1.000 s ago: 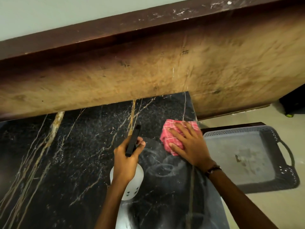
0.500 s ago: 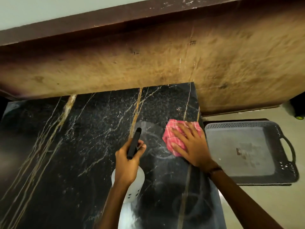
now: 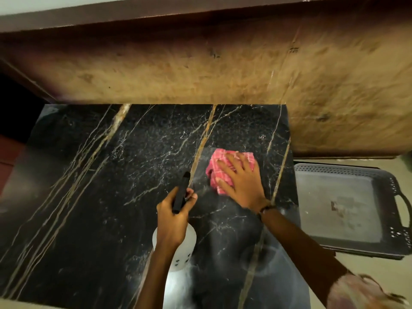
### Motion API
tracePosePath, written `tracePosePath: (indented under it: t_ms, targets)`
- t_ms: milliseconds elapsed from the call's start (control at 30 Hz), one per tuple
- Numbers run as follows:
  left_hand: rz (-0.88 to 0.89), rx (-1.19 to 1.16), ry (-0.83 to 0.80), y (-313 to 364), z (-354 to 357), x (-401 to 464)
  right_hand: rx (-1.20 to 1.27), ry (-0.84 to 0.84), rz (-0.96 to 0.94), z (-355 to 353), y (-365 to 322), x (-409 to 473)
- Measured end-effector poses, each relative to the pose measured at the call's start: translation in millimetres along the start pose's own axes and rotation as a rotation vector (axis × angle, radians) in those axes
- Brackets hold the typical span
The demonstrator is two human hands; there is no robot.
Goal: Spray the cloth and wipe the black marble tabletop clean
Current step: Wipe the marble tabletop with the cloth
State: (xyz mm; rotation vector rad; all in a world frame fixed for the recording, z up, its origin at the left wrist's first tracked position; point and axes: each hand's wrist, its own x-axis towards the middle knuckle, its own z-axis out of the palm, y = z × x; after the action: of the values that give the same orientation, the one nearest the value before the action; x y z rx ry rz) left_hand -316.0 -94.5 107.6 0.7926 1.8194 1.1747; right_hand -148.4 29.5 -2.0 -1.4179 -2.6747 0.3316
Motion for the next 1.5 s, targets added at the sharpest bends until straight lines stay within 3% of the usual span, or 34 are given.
tracePosePath:
  t_ms: [133,300,400,567,700,833,900,967,1133,1233,1367,1500]
  targets:
    - [-0.006,-0.040,0.014,-3,-12,-2,0.025,-0.035,-0.191,-7,20,-52]
    - [-0.002,-0.033,-0.011,-7,-24,-6,0.018,0.070,0.146,-11,38,4]
    - [-0.004,-0.019,-0.014,-11,-30,-7,0.034,0.076,0.214,-4,6,60]
    - [0.000,0.000,-0.002,-15,-38,-12,0.003,0.038,-0.075,17,-63,52]
    - [-0.002,-0.033,0.009,-17,-41,-17,-0.001,-0.056,-0.266,13,-46,-26]
    - [-0.013,-0.058,0.020,-19,-47,-24,-0.002,-0.018,-0.043,1,-2,-20]
    - [-0.009,-0.053,0.024,-21,-50,-29,0.022,0.027,0.124,2,-14,11]
    - [-0.001,-0.037,0.025,-24,-50,-33,0.047,0.042,0.175,7,-44,37]
    - [0.004,0.001,0.039,-27,-49,-46,0.069,-0.004,-0.153,27,-110,1]
    - [-0.003,0.006,0.045,-27,-47,-52,0.050,-0.045,-0.250,26,-98,-63]
    - [-0.021,-0.016,0.048,-28,-41,-61,0.051,-0.025,-0.084,5,-17,-119]
    - [-0.034,-0.002,0.038,-33,-35,-69,0.036,0.012,0.199,-7,10,-84]
